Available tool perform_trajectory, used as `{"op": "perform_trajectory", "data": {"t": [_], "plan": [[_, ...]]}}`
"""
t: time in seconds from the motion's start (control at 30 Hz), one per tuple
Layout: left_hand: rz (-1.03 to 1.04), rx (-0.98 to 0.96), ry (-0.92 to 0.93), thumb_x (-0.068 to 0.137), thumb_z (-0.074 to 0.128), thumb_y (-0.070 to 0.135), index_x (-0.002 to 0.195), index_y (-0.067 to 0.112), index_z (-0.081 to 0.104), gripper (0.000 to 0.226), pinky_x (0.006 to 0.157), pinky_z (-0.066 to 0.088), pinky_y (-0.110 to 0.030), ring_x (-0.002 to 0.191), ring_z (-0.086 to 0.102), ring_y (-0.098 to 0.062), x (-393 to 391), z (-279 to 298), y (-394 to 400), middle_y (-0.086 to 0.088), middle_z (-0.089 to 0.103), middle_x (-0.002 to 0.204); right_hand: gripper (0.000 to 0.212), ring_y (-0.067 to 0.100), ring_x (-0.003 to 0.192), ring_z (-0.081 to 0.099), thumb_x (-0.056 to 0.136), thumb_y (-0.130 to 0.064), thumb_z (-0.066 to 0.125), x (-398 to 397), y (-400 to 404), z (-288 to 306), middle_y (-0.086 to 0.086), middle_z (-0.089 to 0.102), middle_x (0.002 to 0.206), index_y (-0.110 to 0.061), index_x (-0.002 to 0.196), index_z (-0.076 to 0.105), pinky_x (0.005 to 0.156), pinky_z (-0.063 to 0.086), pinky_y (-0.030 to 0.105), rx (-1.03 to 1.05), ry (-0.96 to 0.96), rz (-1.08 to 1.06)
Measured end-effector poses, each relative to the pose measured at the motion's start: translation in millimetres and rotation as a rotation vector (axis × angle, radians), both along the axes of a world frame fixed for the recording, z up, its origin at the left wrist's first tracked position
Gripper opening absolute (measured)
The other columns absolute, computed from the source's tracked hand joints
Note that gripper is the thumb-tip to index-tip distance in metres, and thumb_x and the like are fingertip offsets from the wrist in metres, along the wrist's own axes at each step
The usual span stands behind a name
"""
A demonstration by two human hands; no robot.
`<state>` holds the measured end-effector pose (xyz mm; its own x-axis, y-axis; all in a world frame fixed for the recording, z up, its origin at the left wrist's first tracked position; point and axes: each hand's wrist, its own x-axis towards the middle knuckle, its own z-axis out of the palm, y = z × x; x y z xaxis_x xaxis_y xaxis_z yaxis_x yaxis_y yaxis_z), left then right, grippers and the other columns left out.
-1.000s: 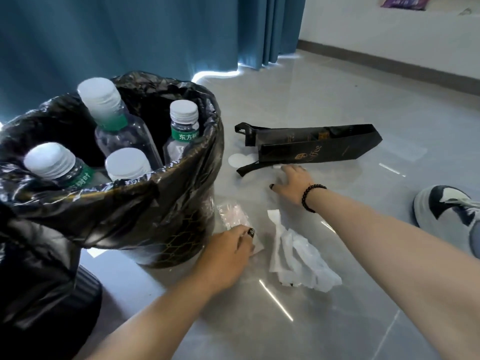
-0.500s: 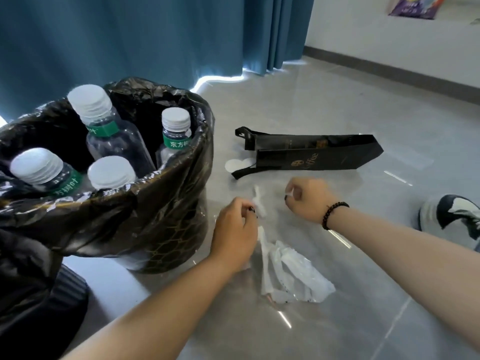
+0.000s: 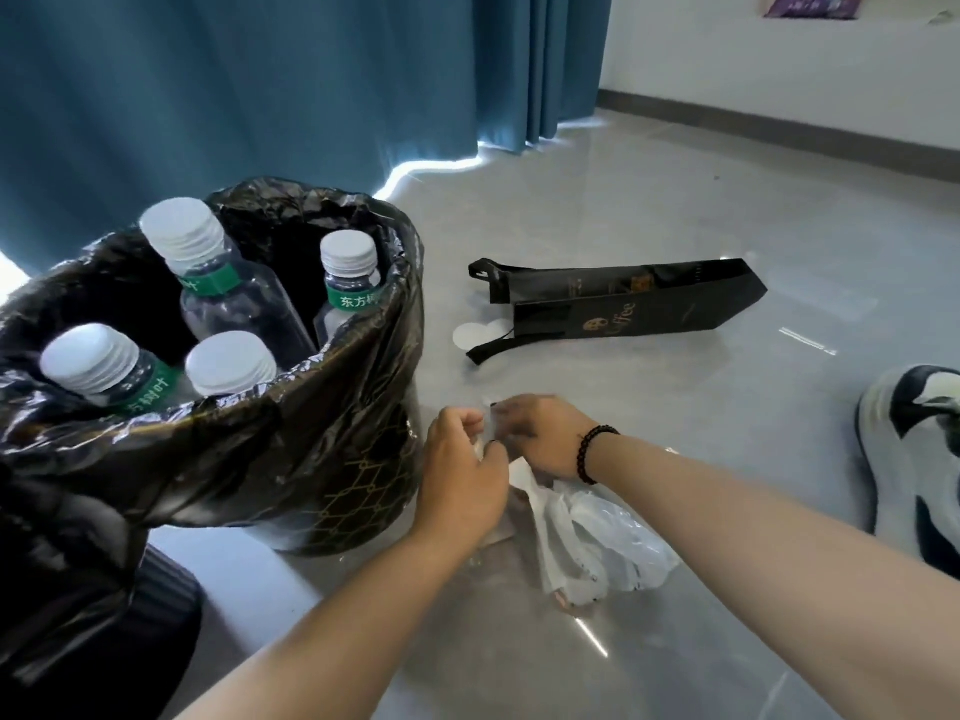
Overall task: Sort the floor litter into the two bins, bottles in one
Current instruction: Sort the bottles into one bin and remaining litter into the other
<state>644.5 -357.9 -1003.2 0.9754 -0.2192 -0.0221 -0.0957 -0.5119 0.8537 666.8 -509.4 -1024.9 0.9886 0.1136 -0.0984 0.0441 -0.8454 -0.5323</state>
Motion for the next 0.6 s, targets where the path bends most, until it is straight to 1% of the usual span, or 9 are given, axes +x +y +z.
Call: {"op": "perform_trajectory", "data": {"t": [0.07,0.13,0.17,0.23,0.3,0.37,0.5,0.57,0.6], "plan": [[-0.061,0.006,0.007,0.09,0.054,0.015,0.109,0.027,0.043,0.025,0.092,0.039,-0.023,0.114,0.049,-0.011,-4.1,-2.5,8.1,0.005,0.05,0.121,0.026,0.017,0.108,0.058,0.082,-0.006,0.049,7.1,6.9,9.5,0.002,0.068,0.112,-0.014,0.089,0.073,0.099,0.044,0.032,0.096,-0.105,-0.173],[-0.111,0.01,0.008,0.091,0.054,0.018,0.116,0.025,0.045,0.027,0.095,0.041,-0.025,0.117,0.047,-0.01,-6.9,-5.0,12.6,0.006,0.049,0.125,0.028,0.017,0.099,0.06,0.081,-0.002,0.046,14.8,12.1,19.2,0.001,0.07,0.102,-0.015,0.083,0.072,0.093,0.047,0.031,0.154,-0.144,-0.252],[-0.128,0.007,0.005,0.092,0.053,0.019,0.118,0.025,0.046,0.028,0.096,0.041,-0.026,0.118,0.046,-0.009,-7.0,-6.1,14.7,0.007,0.048,0.126,0.029,0.018,0.1,0.06,0.082,-0.002,0.046,20.1,16.4,22.7,0.002,0.069,0.103,-0.015,0.086,0.071,0.093,0.048,0.032,0.156,-0.124,-0.248],[-0.156,-0.012,-0.002,0.093,0.051,0.021,0.118,0.026,0.045,0.026,0.098,0.04,-0.025,0.12,0.044,-0.008,-8.3,-7.9,17.9,0.01,0.046,0.125,0.03,0.02,0.109,0.057,0.087,-0.008,0.047,35.6,25.0,23.9,0.004,0.065,0.115,-0.017,0.105,0.068,0.097,0.045,0.03,0.109,-0.031,-0.189],[-0.191,-0.035,0.003,0.095,0.049,0.022,0.118,0.026,0.044,0.025,0.102,0.039,-0.028,0.122,0.042,-0.007,-10.9,-11.6,22.9,0.012,0.045,0.125,0.036,0.023,0.121,0.05,0.091,-0.017,0.05,61.1,31.7,13.3,0.006,0.056,0.13,-0.018,0.127,0.056,0.1,0.038,0.029,0.081,0.074,-0.176],[-0.21,-0.05,-0.004,0.095,0.049,0.022,0.12,0.025,0.045,0.026,0.105,0.038,-0.032,0.123,0.043,-0.008,-10.9,-18.3,30.2,0.011,0.047,0.127,0.047,0.029,0.128,0.042,0.09,-0.031,0.052,90.8,38.6,-3.7,0.01,0.046,0.139,-0.017,0.134,0.047,0.106,0.034,0.034,-0.022,0.077,-0.173],[-0.161,-0.061,-0.026,0.093,0.052,0.018,0.113,0.027,0.048,0.022,0.102,0.041,-0.032,0.115,0.05,-0.008,-4.2,-34.2,46.0,0.008,0.054,0.121,0.088,0.031,0.144,0.011,0.069,-0.075,0.02,166.2,5.4,-67.3,-0.002,0.009,0.159,-0.036,0.147,0.015,0.112,0.018,0.055,-0.285,0.156,-0.207],[-0.175,-0.061,-0.011,0.094,0.052,0.017,0.112,0.026,0.049,0.02,0.1,0.042,-0.028,0.11,0.053,-0.004,-6.0,-36.9,53.7,0.008,0.056,0.118,0.104,0.029,0.145,0.008,0.058,-0.091,0.009,176.5,-11.6,-75.2,-0.005,0.007,0.16,-0.038,0.147,0.011,0.111,0.015,0.057,-0.355,0.2,-0.207],[-0.2,-0.048,-0.016,0.093,0.051,0.02,0.113,0.025,0.05,0.02,0.1,0.041,-0.027,0.111,0.052,-0.003,-8.4,-37.0,56.6,0.008,0.056,0.118,0.109,0.028,0.144,0.011,0.056,-0.095,0.006,162.4,-9.0,-60.5,-0.005,0.01,0.159,-0.036,0.147,0.015,0.112,0.016,0.055,-0.388,0.193,-0.21]]}}
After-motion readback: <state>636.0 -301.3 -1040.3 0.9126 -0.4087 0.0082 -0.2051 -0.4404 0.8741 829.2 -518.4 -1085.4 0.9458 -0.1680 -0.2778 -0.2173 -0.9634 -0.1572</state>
